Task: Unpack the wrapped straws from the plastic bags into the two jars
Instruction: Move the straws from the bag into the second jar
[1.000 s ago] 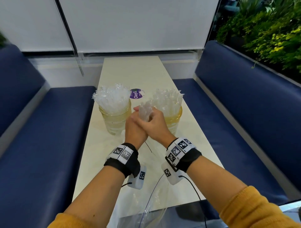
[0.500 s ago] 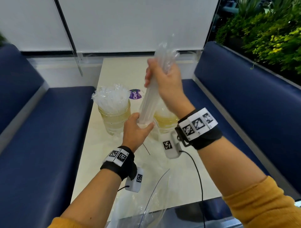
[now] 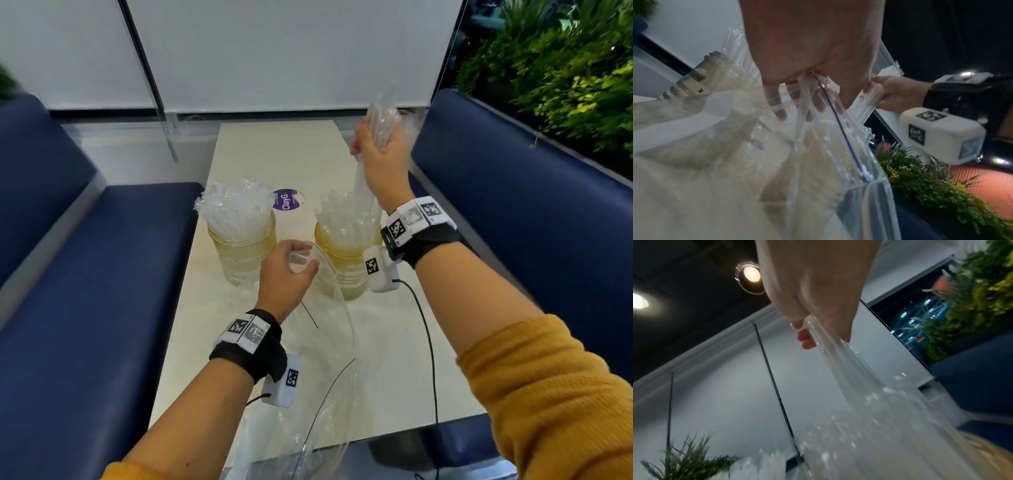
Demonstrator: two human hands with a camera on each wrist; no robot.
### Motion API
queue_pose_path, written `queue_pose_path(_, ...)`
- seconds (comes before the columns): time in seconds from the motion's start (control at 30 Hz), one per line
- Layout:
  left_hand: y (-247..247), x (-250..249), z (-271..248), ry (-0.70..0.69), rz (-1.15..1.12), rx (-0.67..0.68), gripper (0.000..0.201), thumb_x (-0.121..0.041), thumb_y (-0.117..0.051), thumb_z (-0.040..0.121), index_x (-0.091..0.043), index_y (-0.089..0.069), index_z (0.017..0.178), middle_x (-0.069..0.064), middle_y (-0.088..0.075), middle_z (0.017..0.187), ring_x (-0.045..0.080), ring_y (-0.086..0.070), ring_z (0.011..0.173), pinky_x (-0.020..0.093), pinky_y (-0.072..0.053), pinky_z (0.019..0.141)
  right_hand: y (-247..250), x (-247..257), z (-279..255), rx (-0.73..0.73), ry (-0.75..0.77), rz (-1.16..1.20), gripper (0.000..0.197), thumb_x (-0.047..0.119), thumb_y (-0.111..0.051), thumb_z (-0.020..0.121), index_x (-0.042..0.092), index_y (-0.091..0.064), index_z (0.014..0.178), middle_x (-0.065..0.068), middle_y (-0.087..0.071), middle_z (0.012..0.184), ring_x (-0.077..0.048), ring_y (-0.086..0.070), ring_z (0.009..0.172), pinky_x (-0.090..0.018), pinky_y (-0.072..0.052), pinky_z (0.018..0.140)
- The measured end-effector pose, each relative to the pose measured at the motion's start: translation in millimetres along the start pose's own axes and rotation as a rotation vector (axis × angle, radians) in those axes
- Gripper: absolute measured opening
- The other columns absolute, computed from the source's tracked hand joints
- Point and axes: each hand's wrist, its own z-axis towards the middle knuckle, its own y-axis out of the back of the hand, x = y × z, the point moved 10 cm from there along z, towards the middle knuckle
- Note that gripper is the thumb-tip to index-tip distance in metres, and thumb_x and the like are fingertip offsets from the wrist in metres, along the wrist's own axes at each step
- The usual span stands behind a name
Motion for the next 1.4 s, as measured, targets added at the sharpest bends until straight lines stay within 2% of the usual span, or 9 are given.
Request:
queue_pose_path(0.13, 4, -3, 2, -0.001, -0.013, -0.019, 0.023, -0.017, -0.077, 0.086, -0.016, -0.068, 0.107, -0.009, -0.071, 0.107, 0.006, -0.069, 0.092, 0.004, -0.046, 0.069, 1, -59, -15, 0.029, -0.162, -0.063, 0.020, 0.020, -0.060, 0.099, 0.011, -0.057, 0.117, -0.003, -0.068, 0.090, -0.010, -0.068, 0.081, -0.027, -0.056, 0.080)
queue_pose_path(0.3, 6, -6, 3, 0.007, -0.031, -0.018, 0.023, -0.015, -0.077, 0.086, -0.016, -0.068, 0.108, -0.007, -0.070, 0.109, 0.006, -0.068, 0.092, 0.009, -0.048, 0.070, 13, -102, -39, 0.013, -0.282, -0.201, 0.024, 0.026, -0.073, 0.087, 0.009, -0.069, 0.103, -0.001, -0.072, 0.094, -0.013, -0.069, 0.087, -0.035, -0.056, 0.081)
queue_pose_path(0.47, 5, -10, 2, 0.003, -0.027, -0.012, 0.023, -0.014, -0.076, 0.087, -0.016, -0.067, 0.107, -0.005, -0.070, 0.110, 0.006, -0.068, 0.093, 0.011, -0.048, 0.072, 15, -55, -29, -0.060, -0.033, -0.265, 0.066, 0.016, -0.084, 0.071, 0.031, -0.051, 0.126, 0.008, -0.064, 0.110, 0.002, -0.059, 0.099, -0.006, -0.046, 0.082)
queue_pose_path(0.63, 8, -13, 3, 0.004, -0.026, -0.016, 0.023, -0.014, -0.076, 0.087, -0.015, -0.068, 0.109, -0.005, -0.071, 0.109, 0.007, -0.069, 0.093, 0.013, -0.048, 0.072, -1, -19, -19, 0.053, 0.312, -0.548, 0.054, 0.009, -0.069, 0.084, 0.017, -0.055, 0.136, 0.001, -0.060, 0.130, -0.012, -0.056, 0.120, -0.021, -0.044, 0.102)
queue_pose_path(0.83, 9, -17, 3, -0.011, -0.032, -0.019, 0.020, -0.014, -0.074, 0.088, -0.015, -0.069, 0.107, -0.007, -0.071, 0.110, 0.005, -0.069, 0.091, 0.019, -0.052, 0.076, -24, -85, -44, 0.432, 0.173, -1.099, 0.043, 0.034, -0.034, 0.107, 0.012, -0.058, 0.135, -0.005, -0.055, 0.143, -0.024, -0.043, 0.139, -0.042, -0.031, 0.116)
queue_pose_path(1.03, 5, -17, 0, -0.003, -0.039, 0.021, 0.027, 0.000, -0.064, 0.087, -0.014, -0.070, 0.109, -0.005, -0.070, 0.112, 0.006, -0.068, 0.096, 0.033, -0.059, 0.085, -22, -61, -38, 0.311, 0.244, -1.094, 0.052, 0.045, -0.025, 0.107, 0.022, -0.043, 0.151, -0.003, -0.036, 0.159, -0.026, -0.025, 0.150, -0.050, -0.015, 0.123)
queue_pose_path(1.13, 3, -20, -2, -0.004, -0.034, 0.056, 0.036, 0.006, -0.060, 0.085, -0.015, -0.069, 0.112, -0.007, -0.069, 0.116, 0.009, -0.067, 0.101, 0.033, -0.058, 0.087, -36, -78, -51, 0.510, 0.201, -1.158, 0.049, 0.037, -0.024, 0.109, 0.021, -0.037, 0.153, -0.005, -0.030, 0.162, -0.028, -0.024, 0.151, -0.048, -0.018, 0.121)
queue_pose_path(1.3, 2, -23, -5, -0.010, -0.028, 0.092, 0.043, 0.010, -0.056, 0.085, -0.014, -0.067, 0.118, -0.005, -0.067, 0.123, -0.001, -0.064, 0.101, 0.012, -0.052, 0.081, -34, -71, -59, 0.468, 0.215, -1.130, 0.045, 0.035, -0.029, 0.108, 0.020, -0.052, 0.143, -0.005, -0.043, 0.154, -0.027, -0.034, 0.145, -0.048, -0.023, 0.119)
queue_pose_path(1.4, 0, -20, -5, -0.003, -0.020, 0.115, 0.050, 0.012, -0.054, 0.084, -0.013, -0.065, 0.126, -0.003, -0.065, 0.127, 0.004, -0.065, 0.104, 0.007, -0.051, 0.078, -29, -15, -69, 0.267, 0.297, -0.935, 0.029, 0.031, -0.046, 0.101, 0.017, -0.071, 0.094, -0.001, -0.068, 0.098, -0.020, -0.060, 0.093, -0.036, -0.047, 0.083)
